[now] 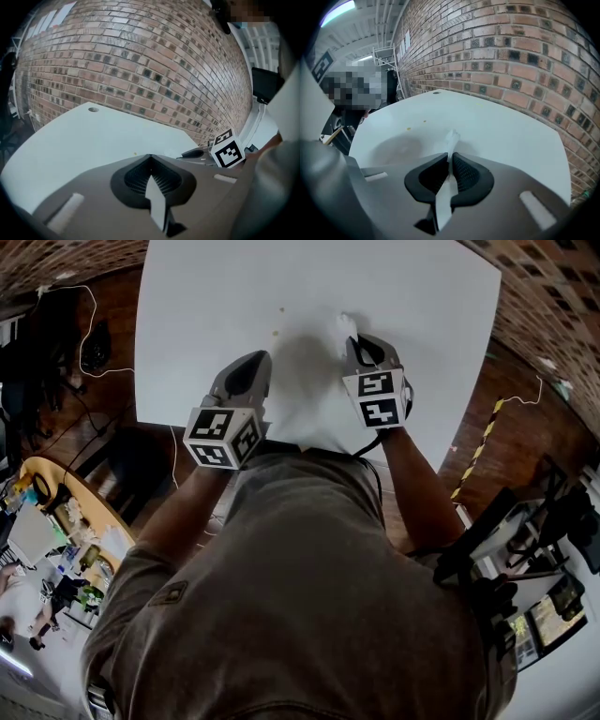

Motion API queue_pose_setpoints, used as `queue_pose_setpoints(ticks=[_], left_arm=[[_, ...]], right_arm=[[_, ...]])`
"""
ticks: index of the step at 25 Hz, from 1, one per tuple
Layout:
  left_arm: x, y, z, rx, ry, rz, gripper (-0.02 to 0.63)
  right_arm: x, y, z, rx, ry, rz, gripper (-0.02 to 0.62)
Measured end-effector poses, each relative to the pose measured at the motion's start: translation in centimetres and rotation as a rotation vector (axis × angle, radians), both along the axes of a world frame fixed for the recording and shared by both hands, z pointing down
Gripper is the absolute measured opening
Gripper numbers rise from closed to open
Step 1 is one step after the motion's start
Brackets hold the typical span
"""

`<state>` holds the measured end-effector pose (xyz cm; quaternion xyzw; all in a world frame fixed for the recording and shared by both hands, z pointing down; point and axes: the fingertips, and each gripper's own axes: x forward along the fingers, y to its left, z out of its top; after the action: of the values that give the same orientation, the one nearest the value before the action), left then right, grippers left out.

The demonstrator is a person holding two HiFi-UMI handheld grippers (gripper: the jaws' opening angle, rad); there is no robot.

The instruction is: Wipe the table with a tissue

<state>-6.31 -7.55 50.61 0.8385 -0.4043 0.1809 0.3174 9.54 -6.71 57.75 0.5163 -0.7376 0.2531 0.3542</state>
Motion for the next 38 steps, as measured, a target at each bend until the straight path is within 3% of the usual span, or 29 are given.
queue_pose_setpoints(ticks=[24, 30, 38], left_arm=[[1.6, 2.4, -1.3, 0.022, -0.023, 0.049, 0.002], [1.8, 2.6, -1.8, 0.043, -0.016, 0.057, 0.002], [0.6, 1.8, -2.8, 0.098, -0.024, 0.075, 0.002]], right_arm=[[-1.5, 3.6, 0.2, -0.054, -0.031, -0.091, 0.038], [-0.4, 4.1, -0.6, -0.058, -0.076, -0.006, 0.038], [-0.7, 2.9, -4.7, 0.030, -0.064, 0.044, 0.038]])
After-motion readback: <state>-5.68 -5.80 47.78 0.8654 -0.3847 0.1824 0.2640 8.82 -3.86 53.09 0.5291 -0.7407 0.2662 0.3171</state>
